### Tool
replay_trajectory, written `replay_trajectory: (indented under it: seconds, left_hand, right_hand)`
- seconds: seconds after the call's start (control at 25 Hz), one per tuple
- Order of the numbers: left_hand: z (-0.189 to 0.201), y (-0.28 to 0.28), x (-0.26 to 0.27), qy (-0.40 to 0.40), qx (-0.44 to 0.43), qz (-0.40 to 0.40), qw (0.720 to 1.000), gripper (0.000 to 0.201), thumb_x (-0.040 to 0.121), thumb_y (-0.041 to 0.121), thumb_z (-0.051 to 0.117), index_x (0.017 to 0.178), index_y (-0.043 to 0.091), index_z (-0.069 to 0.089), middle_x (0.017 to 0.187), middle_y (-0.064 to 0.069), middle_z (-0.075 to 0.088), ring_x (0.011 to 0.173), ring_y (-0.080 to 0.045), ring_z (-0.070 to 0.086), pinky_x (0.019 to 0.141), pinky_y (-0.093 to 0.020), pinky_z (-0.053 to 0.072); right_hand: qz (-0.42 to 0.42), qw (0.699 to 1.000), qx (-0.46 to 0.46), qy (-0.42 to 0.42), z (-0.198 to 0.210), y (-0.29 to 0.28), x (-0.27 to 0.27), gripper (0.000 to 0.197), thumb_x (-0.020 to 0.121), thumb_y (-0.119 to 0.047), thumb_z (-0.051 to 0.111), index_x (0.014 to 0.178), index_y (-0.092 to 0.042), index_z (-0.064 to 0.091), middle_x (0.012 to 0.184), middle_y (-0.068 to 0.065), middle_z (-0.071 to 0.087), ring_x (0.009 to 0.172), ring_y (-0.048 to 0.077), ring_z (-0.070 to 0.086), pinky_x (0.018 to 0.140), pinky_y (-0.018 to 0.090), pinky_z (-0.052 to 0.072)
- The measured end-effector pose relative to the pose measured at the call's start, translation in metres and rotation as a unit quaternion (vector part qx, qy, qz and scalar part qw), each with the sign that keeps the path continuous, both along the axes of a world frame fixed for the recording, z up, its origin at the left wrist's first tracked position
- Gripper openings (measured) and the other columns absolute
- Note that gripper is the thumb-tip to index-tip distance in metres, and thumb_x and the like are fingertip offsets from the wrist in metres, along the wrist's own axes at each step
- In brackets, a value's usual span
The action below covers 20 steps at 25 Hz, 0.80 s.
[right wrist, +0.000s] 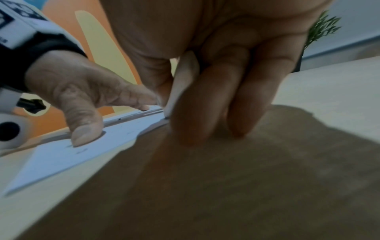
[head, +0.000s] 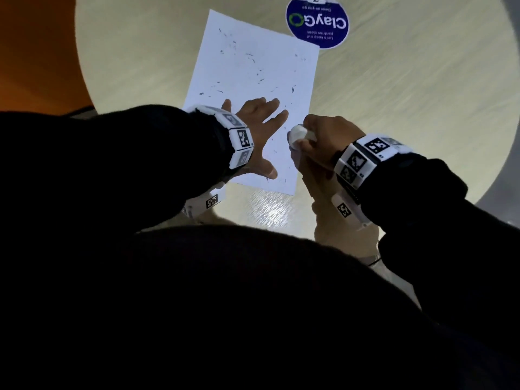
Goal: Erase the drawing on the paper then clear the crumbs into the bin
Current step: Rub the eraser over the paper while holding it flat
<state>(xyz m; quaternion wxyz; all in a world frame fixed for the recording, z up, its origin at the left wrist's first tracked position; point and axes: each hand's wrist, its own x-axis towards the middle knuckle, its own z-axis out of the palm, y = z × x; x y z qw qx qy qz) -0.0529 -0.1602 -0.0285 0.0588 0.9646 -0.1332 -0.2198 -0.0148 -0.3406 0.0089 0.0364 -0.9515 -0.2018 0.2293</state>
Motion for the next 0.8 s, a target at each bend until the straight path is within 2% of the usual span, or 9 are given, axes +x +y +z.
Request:
replay_trajectory:
  seconds: [0.12,0.2,0.28,0.4,0.52,0.64,0.8]
  left_hand:
    - [0.001,0.001,0.000,0.006,0.012,0.002,1.000,0.119,0.066,0.079,0.059,0.151,0.033,-0.011,0.160,0.007,-0.017,0.147,-0.016,-0.014,0.109,-0.066,0.003]
    - [0.002,0.000,0.000,0.012,0.013,0.001,1.000,0.119,0.066,0.079,0.059,0.151,0.032,-0.011,0.159,0.007,-0.018,0.146,-0.016,-0.015,0.109,-0.067,0.003]
    - [0.004,0.000,0.001,0.020,0.020,0.002,1.000,0.119,0.067,0.078,0.059,0.151,0.032,-0.012,0.159,0.007,-0.020,0.146,-0.016,-0.016,0.109,-0.067,0.002]
    - [0.004,-0.001,0.003,0.033,0.028,0.008,0.999,0.122,0.067,0.079,0.058,0.150,0.029,-0.016,0.158,0.008,-0.022,0.146,-0.016,-0.017,0.110,-0.065,0.001]
    - [0.004,0.001,0.007,0.033,0.031,0.005,0.999,0.122,0.068,0.080,0.057,0.150,0.027,-0.016,0.158,0.009,-0.021,0.147,-0.016,-0.014,0.111,-0.063,0.003]
    - [0.003,0.018,0.016,0.023,0.009,0.007,1.000,0.116,0.069,0.077,0.058,0.151,0.032,-0.010,0.160,0.010,-0.015,0.147,-0.015,-0.008,0.112,-0.059,0.009]
    - [0.003,0.033,0.019,0.055,0.016,0.027,0.998,0.120,0.065,0.080,0.059,0.149,0.037,-0.015,0.158,0.011,-0.023,0.145,-0.015,-0.020,0.111,-0.063,-0.001]
  right_hand:
    - [-0.013,1.000,0.013,-0.010,0.008,0.002,-0.009,0.023,0.090,-0.040,0.051,0.097,-0.018,0.046,0.084,0.002,0.049,0.078,0.024,0.046,0.067,0.030,0.033]
    - [0.021,0.999,0.025,0.001,0.010,0.001,-0.029,0.016,0.090,-0.039,0.049,0.091,-0.025,0.041,0.080,-0.001,0.048,0.075,0.025,0.048,0.066,0.030,0.035]
    - [0.040,0.999,0.021,0.027,0.010,0.003,-0.044,0.014,0.089,-0.041,0.048,0.094,-0.028,0.045,0.081,-0.003,0.051,0.076,0.024,0.051,0.066,0.031,0.039]
    - [0.006,1.000,-0.002,0.006,0.009,0.014,-0.013,0.025,0.089,-0.044,0.049,0.103,-0.022,0.051,0.085,-0.001,0.050,0.078,0.023,0.048,0.068,0.030,0.036]
    - [-0.019,1.000,0.004,0.006,0.010,0.021,0.017,0.023,0.089,-0.042,0.049,0.091,-0.019,0.046,0.085,0.002,0.050,0.080,0.026,0.049,0.068,0.030,0.034]
    - [-0.010,1.000,0.000,0.004,0.003,0.017,0.015,0.023,0.090,-0.041,0.048,0.089,-0.018,0.043,0.084,0.003,0.050,0.078,0.026,0.048,0.066,0.031,0.034]
    - [-0.022,1.000,-0.015,0.009,0.007,0.025,0.019,0.023,0.091,-0.039,0.047,0.098,-0.017,0.047,0.091,0.005,0.053,0.080,0.027,0.049,0.068,0.032,0.036]
